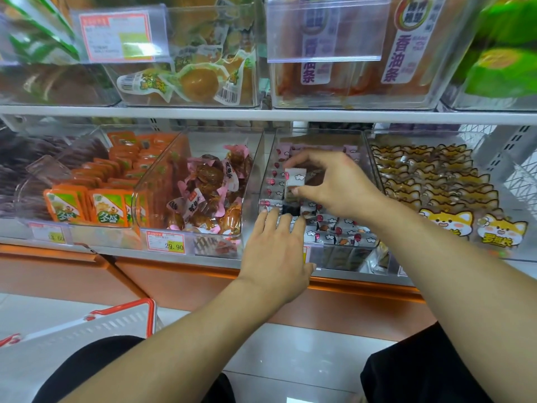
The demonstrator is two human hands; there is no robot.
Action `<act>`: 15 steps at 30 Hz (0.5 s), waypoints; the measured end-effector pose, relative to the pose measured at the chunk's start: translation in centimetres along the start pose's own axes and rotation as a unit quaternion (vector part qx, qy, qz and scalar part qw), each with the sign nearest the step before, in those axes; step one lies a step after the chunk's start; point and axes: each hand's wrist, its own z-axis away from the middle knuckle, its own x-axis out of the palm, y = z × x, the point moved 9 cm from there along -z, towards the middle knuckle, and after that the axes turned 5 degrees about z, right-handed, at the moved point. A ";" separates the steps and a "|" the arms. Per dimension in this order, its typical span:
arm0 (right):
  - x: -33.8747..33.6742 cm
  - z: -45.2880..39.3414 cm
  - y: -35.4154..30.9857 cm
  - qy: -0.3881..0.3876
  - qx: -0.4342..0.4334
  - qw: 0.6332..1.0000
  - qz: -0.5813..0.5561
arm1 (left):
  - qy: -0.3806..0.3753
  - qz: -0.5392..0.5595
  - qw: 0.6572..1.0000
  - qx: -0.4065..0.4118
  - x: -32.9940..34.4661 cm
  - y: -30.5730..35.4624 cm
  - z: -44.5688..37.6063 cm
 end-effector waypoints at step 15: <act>2.2 -0.1 0.4 -0.077 -0.022 0.994 0.070 | -0.008 0.025 1.000 -0.012 0.2 -0.2 -0.2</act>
